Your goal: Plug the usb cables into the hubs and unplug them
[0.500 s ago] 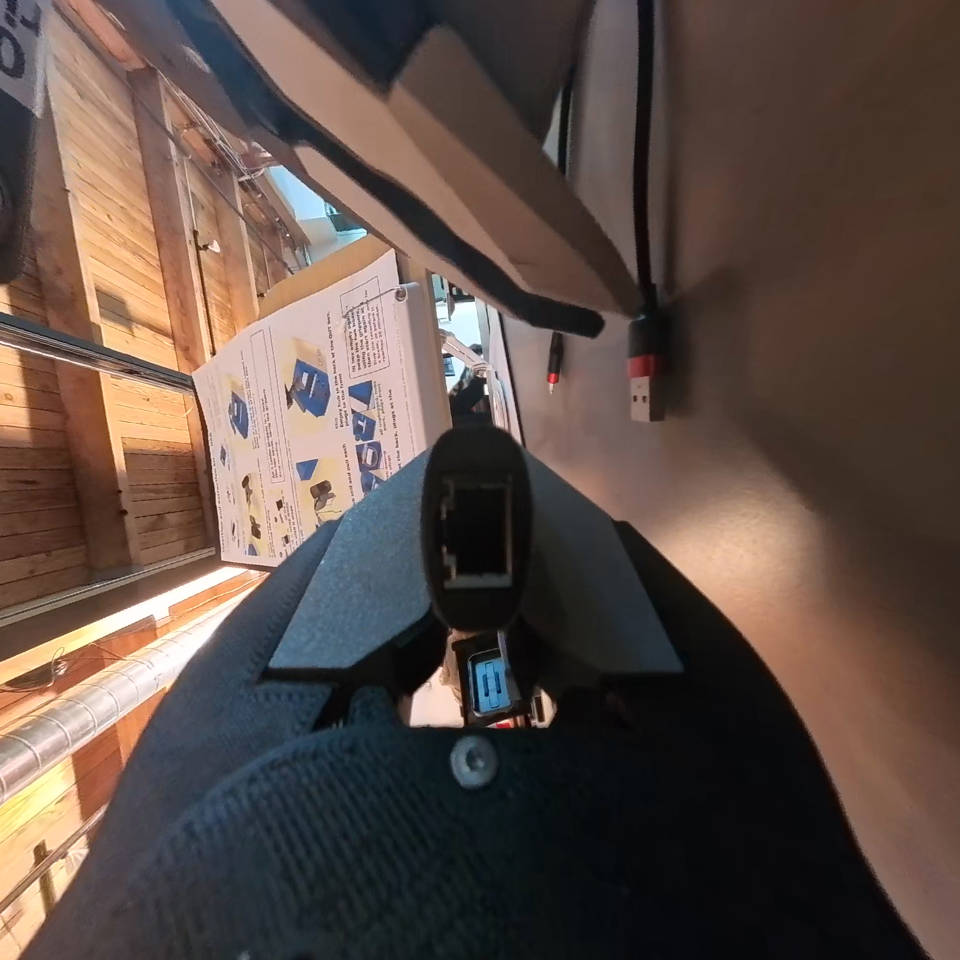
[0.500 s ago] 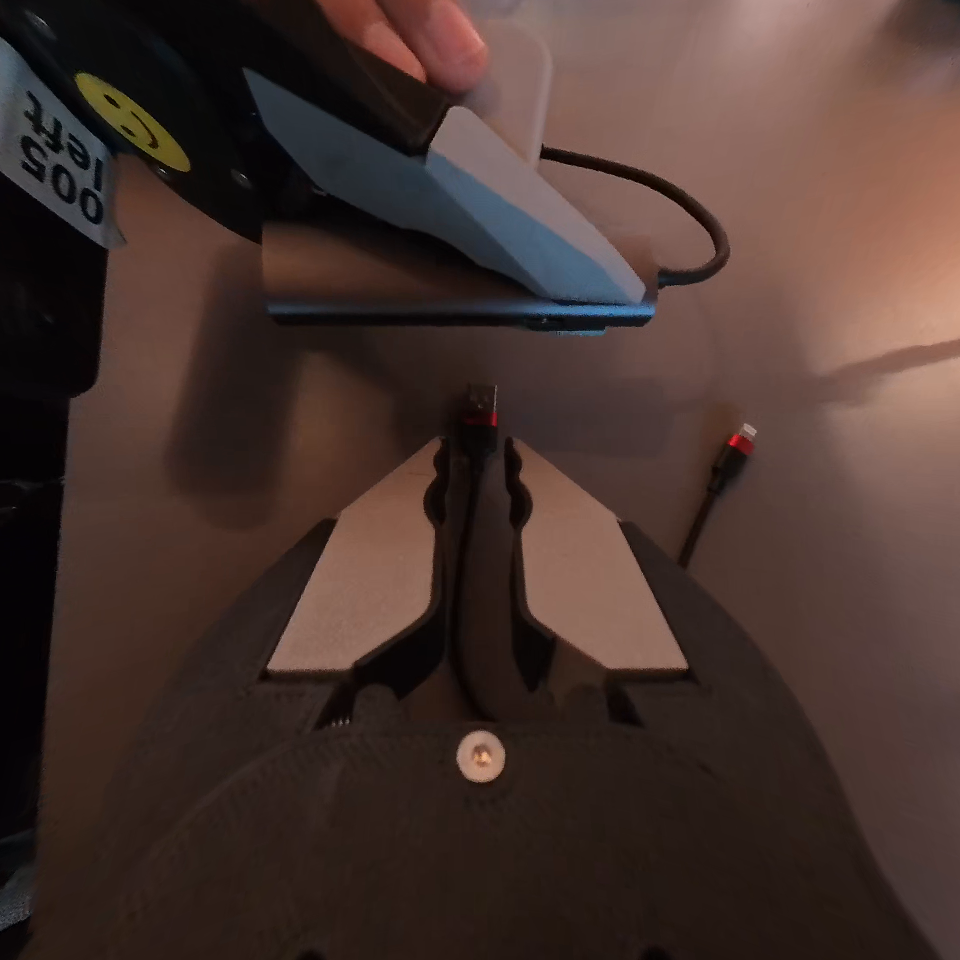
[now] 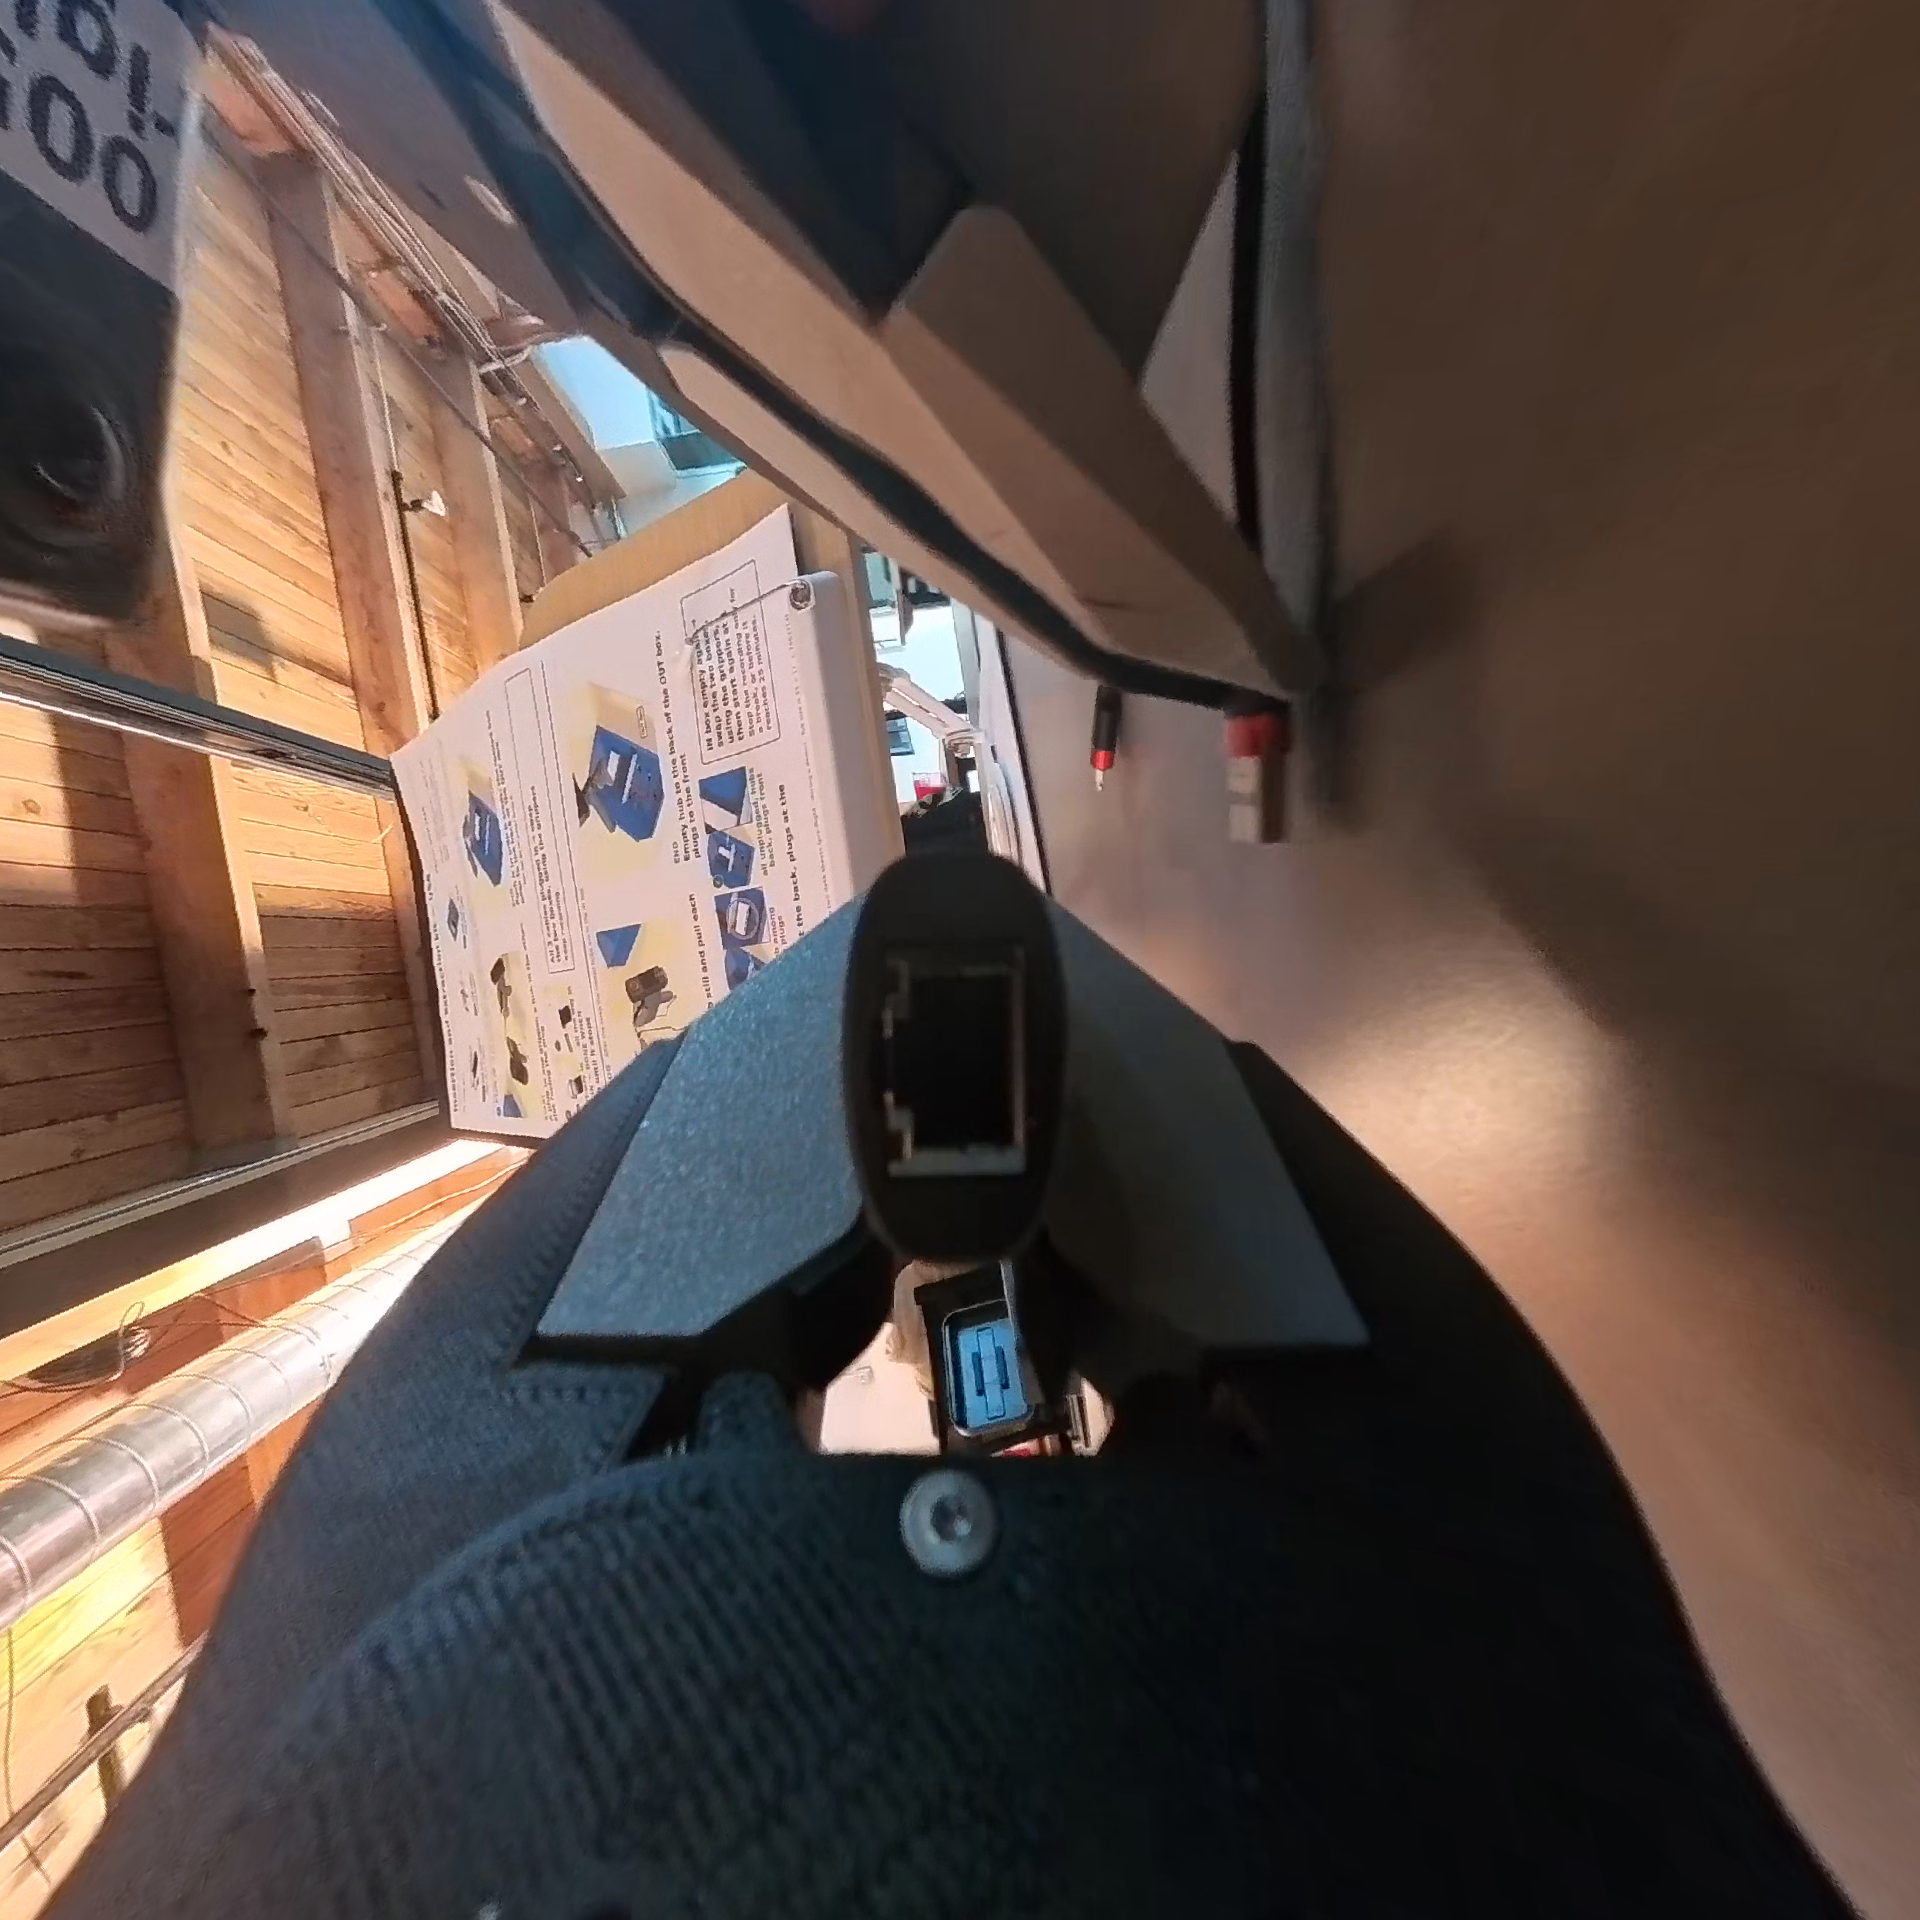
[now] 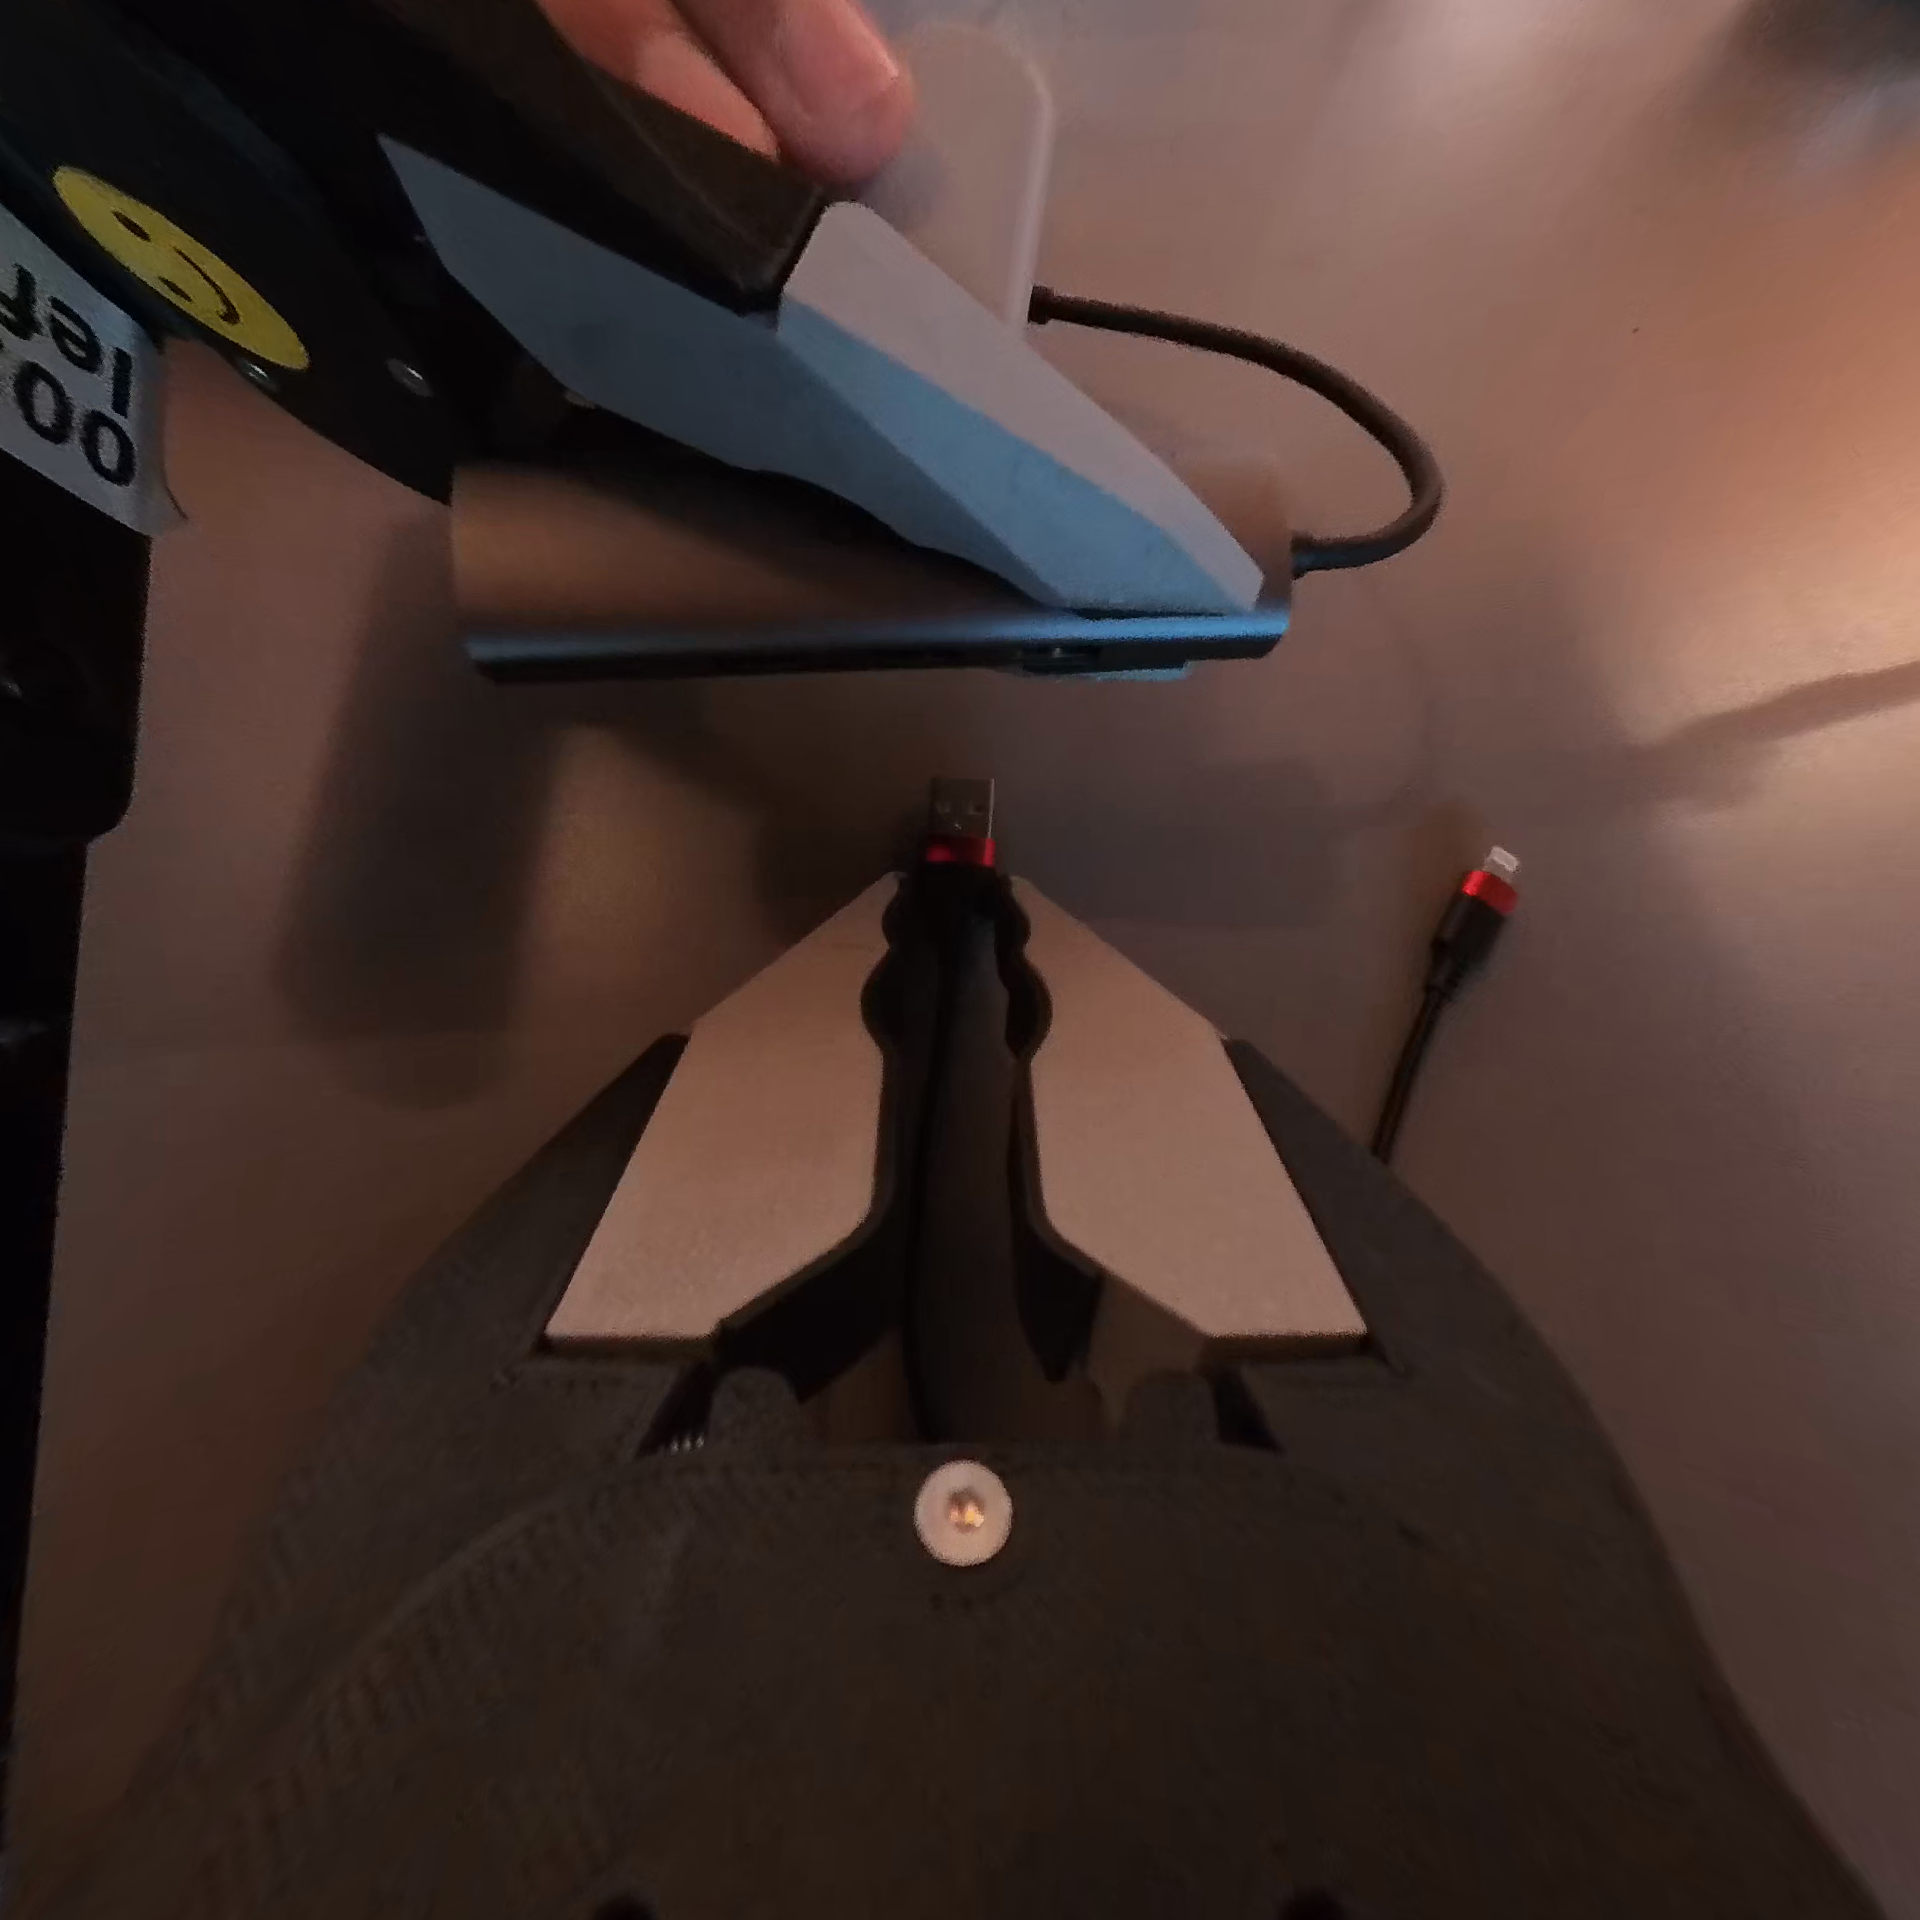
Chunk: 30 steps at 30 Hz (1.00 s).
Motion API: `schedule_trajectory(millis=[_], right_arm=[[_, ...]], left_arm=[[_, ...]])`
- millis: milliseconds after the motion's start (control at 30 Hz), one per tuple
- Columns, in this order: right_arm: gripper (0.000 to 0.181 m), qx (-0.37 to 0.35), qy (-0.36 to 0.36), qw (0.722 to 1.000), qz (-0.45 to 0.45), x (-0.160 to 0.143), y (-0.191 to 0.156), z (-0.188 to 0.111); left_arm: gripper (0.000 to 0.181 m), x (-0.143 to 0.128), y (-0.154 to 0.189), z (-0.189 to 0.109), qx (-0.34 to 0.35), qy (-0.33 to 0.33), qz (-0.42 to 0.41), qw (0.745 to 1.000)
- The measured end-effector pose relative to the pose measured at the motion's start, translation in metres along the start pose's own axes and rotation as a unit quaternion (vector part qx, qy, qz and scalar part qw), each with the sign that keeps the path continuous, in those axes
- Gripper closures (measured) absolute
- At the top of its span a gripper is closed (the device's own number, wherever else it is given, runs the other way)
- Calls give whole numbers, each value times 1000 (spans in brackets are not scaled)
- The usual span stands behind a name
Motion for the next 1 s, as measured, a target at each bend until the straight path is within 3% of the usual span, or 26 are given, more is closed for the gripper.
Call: schedule_trajectory(millis=[267, 1000], right_arm=[[169, 12, 54, 998, 24, 16, 4, -24], [169, 17, 64, 997, 31, 18, 6, -32]], left_arm=[[166, 1, 2, 1, -5, 3, 0, 1000], [166, 10, 0, 0, -2, 23, 0, 1000]])
Point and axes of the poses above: each gripper's, where its closed fingertips meet, z out along the fingers, x out of its top, y = z × x across the jaws, the point moved 2 cm from there along -z, back along the fingers, and after that the axes turned 1 degree about -y, right-handed, at the moved point
